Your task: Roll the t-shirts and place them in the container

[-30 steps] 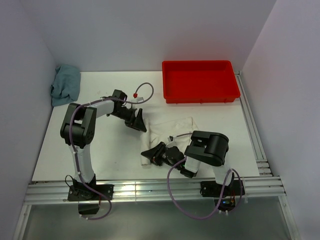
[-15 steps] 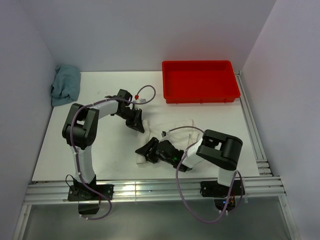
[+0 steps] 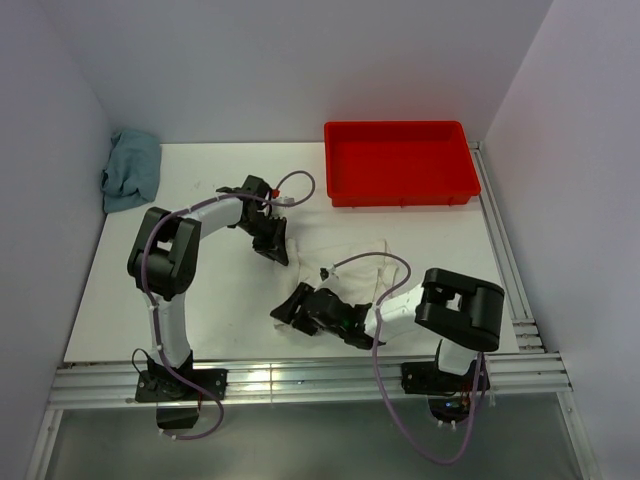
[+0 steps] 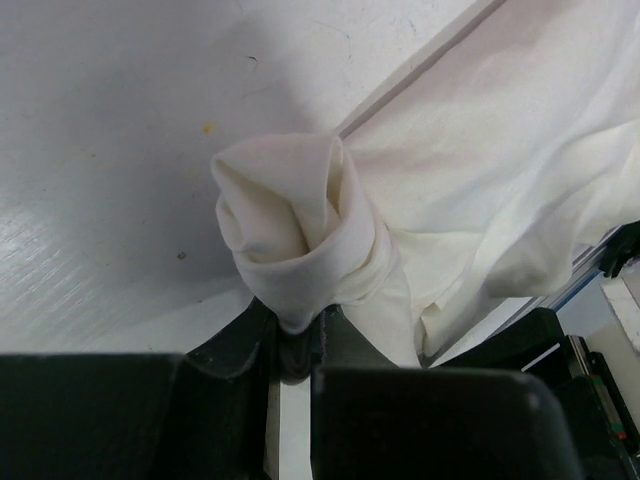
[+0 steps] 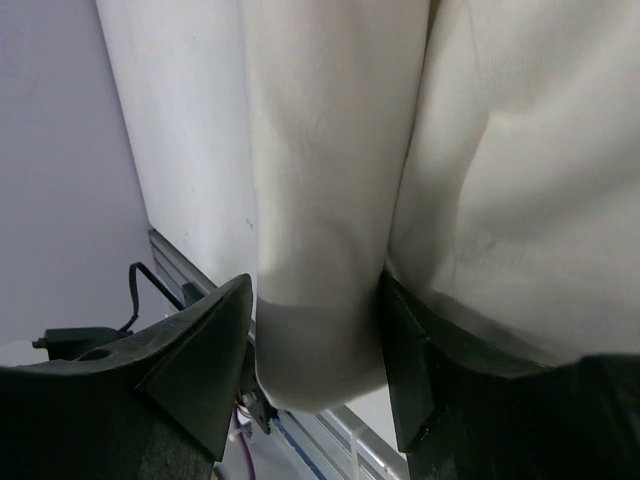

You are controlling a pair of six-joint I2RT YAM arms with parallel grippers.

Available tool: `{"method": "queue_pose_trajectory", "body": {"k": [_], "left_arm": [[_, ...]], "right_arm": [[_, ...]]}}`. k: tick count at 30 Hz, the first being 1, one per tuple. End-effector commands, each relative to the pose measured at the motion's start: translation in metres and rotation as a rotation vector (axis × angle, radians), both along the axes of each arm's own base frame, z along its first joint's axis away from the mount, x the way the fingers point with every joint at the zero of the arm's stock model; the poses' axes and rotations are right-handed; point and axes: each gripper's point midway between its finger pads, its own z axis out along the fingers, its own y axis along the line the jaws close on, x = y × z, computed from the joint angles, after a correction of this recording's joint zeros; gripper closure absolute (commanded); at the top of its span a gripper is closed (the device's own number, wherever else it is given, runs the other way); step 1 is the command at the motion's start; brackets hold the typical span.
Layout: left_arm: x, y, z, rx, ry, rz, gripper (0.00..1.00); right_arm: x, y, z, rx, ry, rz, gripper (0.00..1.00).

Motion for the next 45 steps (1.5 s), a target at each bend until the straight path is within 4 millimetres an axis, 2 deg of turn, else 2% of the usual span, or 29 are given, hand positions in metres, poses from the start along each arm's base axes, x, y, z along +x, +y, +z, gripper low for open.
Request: {"method": "queue_pose_trajectory", "body": {"k": [1,5,12,13,14,15,17,18,19,20,21,22,23,24,26,27,29,30,32,36,39,45], "left_arm": [[0.049,0.043,-0.025,0.24,-0.174,0.09,1.0],[0.047,0.04,-0.024,0.245,-0.177,0.083,1.0],[0.043,0.036,-0.024,0.25,-0.17,0.065,1.0],[0.043,0.036,-0.024,0.25,-0.171,0.065,1.0],[0.042,0.035,-0.024,0.248,-0.172,0.06,1.0],[0.042,0.034,-0.023,0.25,-0.173,0.056,1.0],[0.04,0.033,-0.022,0.249,-0.172,0.05,1.0],[0.04,0.033,-0.021,0.252,-0.175,0.048,1.0],[0.04,0.032,-0.021,0.25,-0.179,0.044,1.0],[0.038,0.032,-0.02,0.252,-0.176,0.039,1.0],[0.038,0.031,-0.019,0.25,-0.178,0.036,1.0],[0.038,0.029,-0.018,0.249,-0.18,0.03,1.0],[0.037,0.029,-0.018,0.251,-0.181,0.031,1.0],[0.037,0.028,-0.017,0.249,-0.181,0.027,1.0],[0.034,0.027,-0.017,0.252,-0.177,0.016,1.0],[0.034,0.027,-0.017,0.252,-0.177,0.014,0.99],[0.034,0.026,-0.015,0.251,-0.182,0.009,0.99],[0.033,0.026,-0.014,0.249,-0.179,0.005,0.98],[0.033,0.026,-0.012,0.25,-0.181,0.001,0.97],[0.033,0.025,-0.009,0.251,-0.182,-0.008,0.96],[0.034,0.024,-0.007,0.251,-0.183,-0.012,0.95],[0.034,0.023,-0.005,0.256,-0.182,-0.018,0.94]], "right_arm": [[-0.064,-0.012,-0.027,-0.115,0.114,0.182,0.39],[-0.078,-0.017,-0.025,-0.115,0.121,0.196,0.38],[-0.089,-0.042,-0.023,-0.23,0.108,0.172,0.38],[-0.087,-0.037,-0.007,-0.216,0.084,0.168,0.38],[-0.088,-0.049,-0.011,-0.289,0.085,0.162,0.37],[-0.082,-0.054,-0.006,-0.324,0.05,0.133,0.37],[-0.078,-0.059,0.019,-0.391,0.005,0.127,0.36],[-0.068,-0.062,0.031,-0.41,-0.038,0.093,0.36],[-0.062,-0.053,0.053,-0.401,-0.072,0.087,0.34],[-0.057,-0.066,0.054,-0.482,-0.092,0.073,0.34],[-0.049,-0.057,0.072,-0.483,-0.117,0.052,0.33],[-0.035,-0.071,0.073,-0.573,-0.157,0.018,0.33],[-0.027,-0.071,0.08,-0.597,-0.177,0.0,0.33],[-0.018,-0.06,0.089,-0.609,-0.199,-0.016,0.33],[0.002,-0.061,0.093,-0.683,-0.249,-0.043,0.33],[0.011,-0.05,0.093,-0.719,-0.27,-0.043,0.33],[0.03,-0.051,0.091,-0.798,-0.3,-0.072,0.33],[0.038,-0.04,0.09,-0.829,-0.31,-0.08,0.34],[0.052,-0.038,0.088,-0.897,-0.342,-0.09,0.34],[0.079,-0.02,0.085,-0.967,-0.39,-0.1,0.35],[0.089,-0.013,0.088,-1.012,-0.424,-0.115,0.36],[0.096,-0.004,0.086,-1.068,-0.456,-0.093,0.36]]}}
